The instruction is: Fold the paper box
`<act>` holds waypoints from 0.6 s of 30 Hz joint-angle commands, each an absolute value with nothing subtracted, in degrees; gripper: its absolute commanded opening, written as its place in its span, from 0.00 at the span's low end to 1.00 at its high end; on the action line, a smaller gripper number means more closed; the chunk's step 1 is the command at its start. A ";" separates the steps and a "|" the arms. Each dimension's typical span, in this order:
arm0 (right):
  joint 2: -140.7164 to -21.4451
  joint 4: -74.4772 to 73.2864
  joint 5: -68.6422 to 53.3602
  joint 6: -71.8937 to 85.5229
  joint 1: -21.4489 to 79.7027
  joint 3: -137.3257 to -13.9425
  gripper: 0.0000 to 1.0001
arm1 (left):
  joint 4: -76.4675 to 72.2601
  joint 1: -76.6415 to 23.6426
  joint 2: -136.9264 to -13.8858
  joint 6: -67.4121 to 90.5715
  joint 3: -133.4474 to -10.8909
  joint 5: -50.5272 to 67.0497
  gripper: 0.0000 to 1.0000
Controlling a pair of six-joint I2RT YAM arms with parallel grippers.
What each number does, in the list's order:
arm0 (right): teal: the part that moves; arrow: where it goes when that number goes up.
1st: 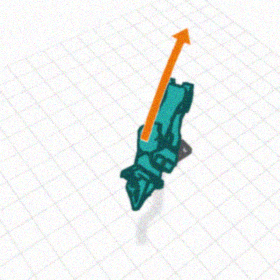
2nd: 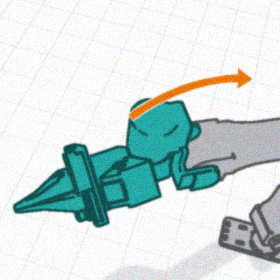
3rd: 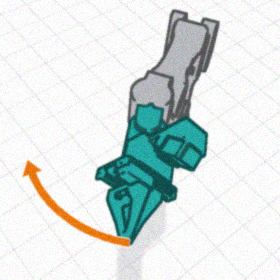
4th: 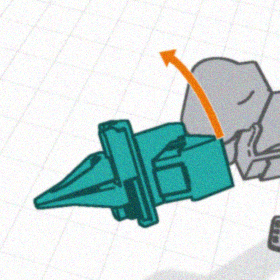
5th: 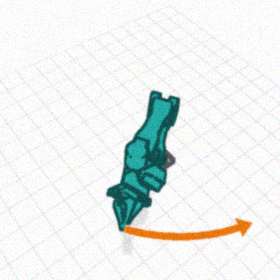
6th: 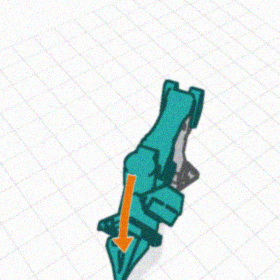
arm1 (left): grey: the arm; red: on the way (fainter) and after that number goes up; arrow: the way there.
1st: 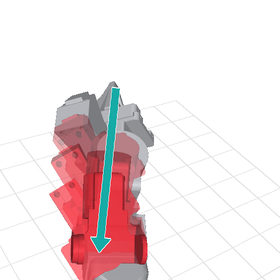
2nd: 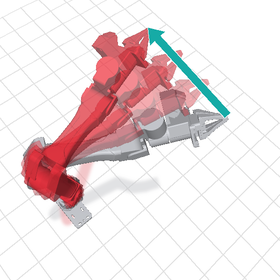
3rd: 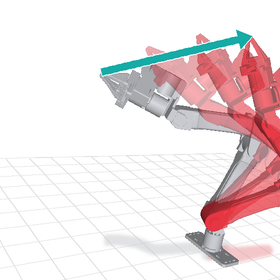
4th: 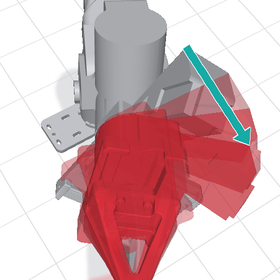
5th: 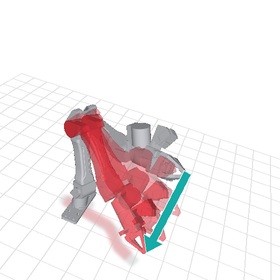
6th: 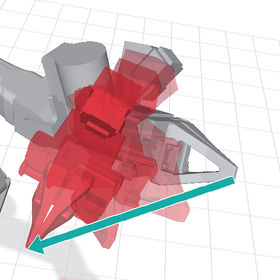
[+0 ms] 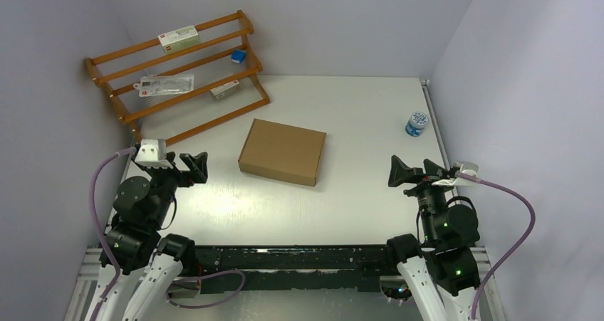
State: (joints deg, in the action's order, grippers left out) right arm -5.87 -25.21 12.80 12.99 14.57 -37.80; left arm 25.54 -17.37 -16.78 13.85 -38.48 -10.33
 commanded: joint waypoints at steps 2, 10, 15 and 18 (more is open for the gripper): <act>-4.73 -25.10 12.13 13.04 14.43 -36.97 1.00 | 23.84 -16.70 -17.59 12.91 -38.00 -8.98 0.97; -4.86 -24.91 12.33 13.18 14.43 -36.75 1.00 | 23.83 -16.52 -17.95 12.89 -37.97 -8.79 0.97; -4.29 -25.01 13.16 13.43 14.49 -36.80 1.00 | 23.75 -16.52 -18.43 12.83 -37.97 -8.53 0.97; -4.57 -25.22 12.86 13.44 14.48 -36.91 1.00 | 23.73 -16.55 -18.54 12.82 -37.88 -8.36 0.97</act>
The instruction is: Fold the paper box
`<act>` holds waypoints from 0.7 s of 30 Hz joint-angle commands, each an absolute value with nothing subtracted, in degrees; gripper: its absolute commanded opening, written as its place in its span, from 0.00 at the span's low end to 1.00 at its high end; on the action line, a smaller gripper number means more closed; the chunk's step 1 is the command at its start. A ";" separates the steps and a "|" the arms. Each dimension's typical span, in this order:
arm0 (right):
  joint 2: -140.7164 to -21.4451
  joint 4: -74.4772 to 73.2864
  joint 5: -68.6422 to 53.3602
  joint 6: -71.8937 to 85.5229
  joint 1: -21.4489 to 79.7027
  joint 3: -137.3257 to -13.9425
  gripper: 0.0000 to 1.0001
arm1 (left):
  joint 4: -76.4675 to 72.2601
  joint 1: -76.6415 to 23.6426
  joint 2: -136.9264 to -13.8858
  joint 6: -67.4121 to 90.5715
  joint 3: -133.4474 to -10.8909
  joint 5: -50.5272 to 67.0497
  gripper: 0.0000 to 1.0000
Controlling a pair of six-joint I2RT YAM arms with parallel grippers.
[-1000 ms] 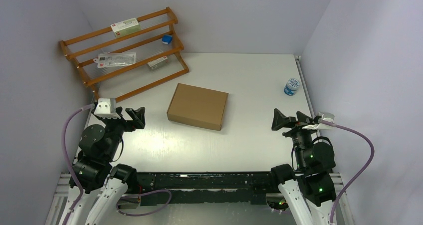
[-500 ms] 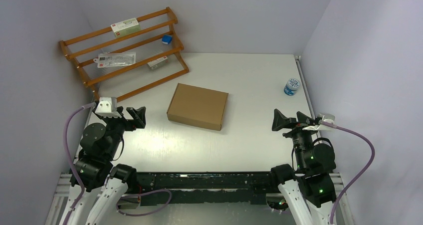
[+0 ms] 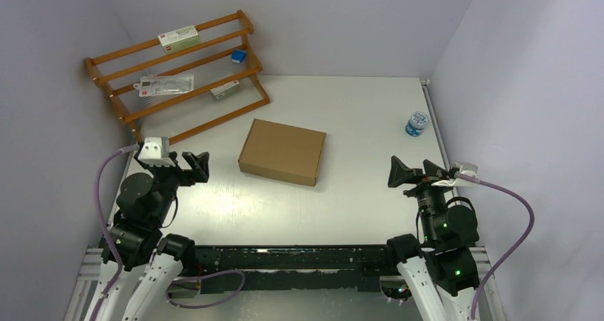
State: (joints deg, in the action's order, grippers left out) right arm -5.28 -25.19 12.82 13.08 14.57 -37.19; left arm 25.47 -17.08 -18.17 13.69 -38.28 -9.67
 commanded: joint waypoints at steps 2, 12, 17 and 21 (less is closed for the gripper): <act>-4.82 -25.30 12.81 13.37 14.49 -37.12 1.00 | 23.65 -16.52 -18.54 12.83 -37.88 -8.27 0.97; -4.49 -25.14 12.81 13.48 14.45 -36.86 1.00 | 23.64 -16.53 -18.72 12.81 -37.82 -8.25 0.97; -4.37 -25.05 12.79 13.56 14.48 -36.66 1.00 | 23.45 -16.52 -18.77 12.83 -37.71 -7.99 0.97; -4.40 -25.05 12.51 13.64 14.42 -36.70 1.00 | 23.42 -16.52 -18.94 12.79 -37.71 -7.91 0.97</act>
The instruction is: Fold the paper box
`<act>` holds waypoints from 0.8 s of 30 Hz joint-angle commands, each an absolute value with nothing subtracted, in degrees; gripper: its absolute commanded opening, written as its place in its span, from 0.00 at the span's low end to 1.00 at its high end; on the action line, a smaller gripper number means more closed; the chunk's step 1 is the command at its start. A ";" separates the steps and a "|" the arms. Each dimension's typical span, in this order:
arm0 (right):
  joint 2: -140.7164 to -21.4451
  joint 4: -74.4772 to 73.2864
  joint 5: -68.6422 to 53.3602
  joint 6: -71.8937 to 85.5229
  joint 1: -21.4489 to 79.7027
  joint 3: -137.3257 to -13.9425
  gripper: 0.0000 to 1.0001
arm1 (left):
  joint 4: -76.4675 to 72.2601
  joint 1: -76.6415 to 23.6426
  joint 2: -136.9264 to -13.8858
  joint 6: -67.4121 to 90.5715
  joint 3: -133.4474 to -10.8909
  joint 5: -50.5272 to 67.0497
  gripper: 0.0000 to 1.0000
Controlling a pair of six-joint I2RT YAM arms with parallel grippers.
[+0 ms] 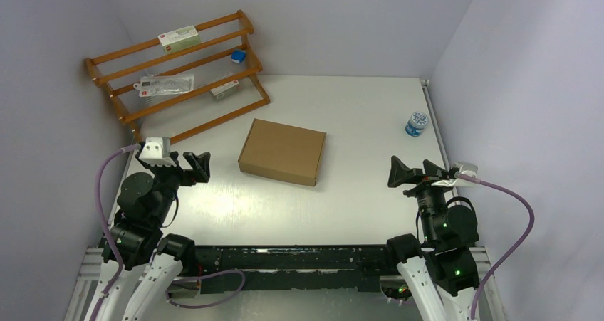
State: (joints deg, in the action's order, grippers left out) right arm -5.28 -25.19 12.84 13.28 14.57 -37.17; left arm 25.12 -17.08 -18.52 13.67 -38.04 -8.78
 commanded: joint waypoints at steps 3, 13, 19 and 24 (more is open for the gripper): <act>-4.45 -25.09 12.39 13.69 14.50 -36.73 1.00 | 23.31 -16.52 -18.90 12.83 -37.62 -7.82 0.97; -4.57 -24.96 11.99 13.56 14.47 -36.69 1.00 | 23.32 -16.52 -19.41 12.88 -37.50 -7.41 0.97; -4.85 -24.88 11.78 13.45 14.50 -36.69 1.00 | 23.26 -16.52 -19.90 12.83 -37.45 -7.11 0.97; -5.15 -24.85 11.69 13.49 14.42 -36.81 1.00 | 23.26 -16.52 -20.33 12.84 -37.44 -6.76 0.97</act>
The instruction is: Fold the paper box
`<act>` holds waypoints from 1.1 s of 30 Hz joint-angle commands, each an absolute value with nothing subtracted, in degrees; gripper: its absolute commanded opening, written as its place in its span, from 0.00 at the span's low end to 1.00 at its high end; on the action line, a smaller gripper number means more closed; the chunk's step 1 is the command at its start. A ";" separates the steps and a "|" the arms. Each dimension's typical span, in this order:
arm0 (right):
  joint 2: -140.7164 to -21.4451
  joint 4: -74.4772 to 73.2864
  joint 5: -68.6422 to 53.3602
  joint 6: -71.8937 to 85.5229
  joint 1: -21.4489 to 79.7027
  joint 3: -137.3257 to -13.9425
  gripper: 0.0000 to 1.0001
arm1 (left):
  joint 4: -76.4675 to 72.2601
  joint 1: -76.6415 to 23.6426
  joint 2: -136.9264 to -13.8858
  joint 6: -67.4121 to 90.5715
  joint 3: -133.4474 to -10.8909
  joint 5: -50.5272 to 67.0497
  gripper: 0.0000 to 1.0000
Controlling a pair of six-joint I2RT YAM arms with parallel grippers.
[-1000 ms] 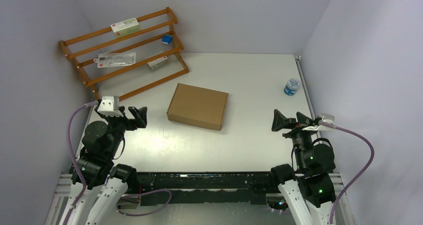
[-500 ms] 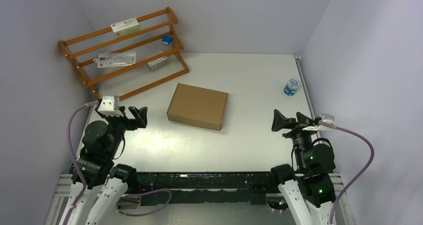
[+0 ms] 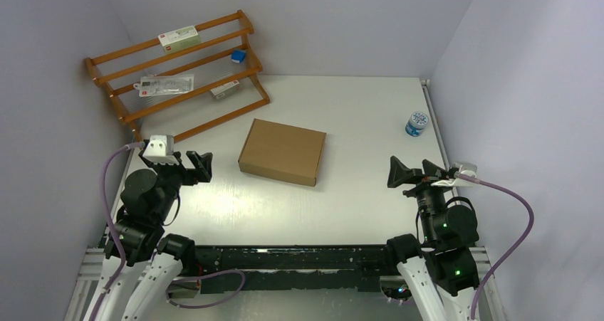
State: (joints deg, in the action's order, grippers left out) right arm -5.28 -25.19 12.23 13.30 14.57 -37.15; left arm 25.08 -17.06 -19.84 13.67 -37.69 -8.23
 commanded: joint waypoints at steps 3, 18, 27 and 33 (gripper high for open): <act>-5.10 -24.88 11.60 13.53 14.41 -36.79 1.00 | 23.25 -16.52 -20.40 12.83 -37.48 -6.76 0.97; -6.60 -25.31 11.51 13.82 14.44 -37.51 1.00 | 22.67 -16.52 -22.14 13.21 -37.61 -4.83 0.97; -12.37 -26.40 10.18 16.52 14.43 -39.46 1.00 | 21.72 -16.52 -24.29 13.19 -37.71 -2.05 0.97; -20.67 -30.34 11.31 18.65 14.47 -44.38 1.00 | 21.93 -16.52 -25.48 12.85 -37.97 -1.23 0.97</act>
State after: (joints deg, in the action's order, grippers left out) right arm -16.99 -27.44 10.50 16.47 14.57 -40.66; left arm 23.75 -17.06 -25.15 13.67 -37.67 -3.33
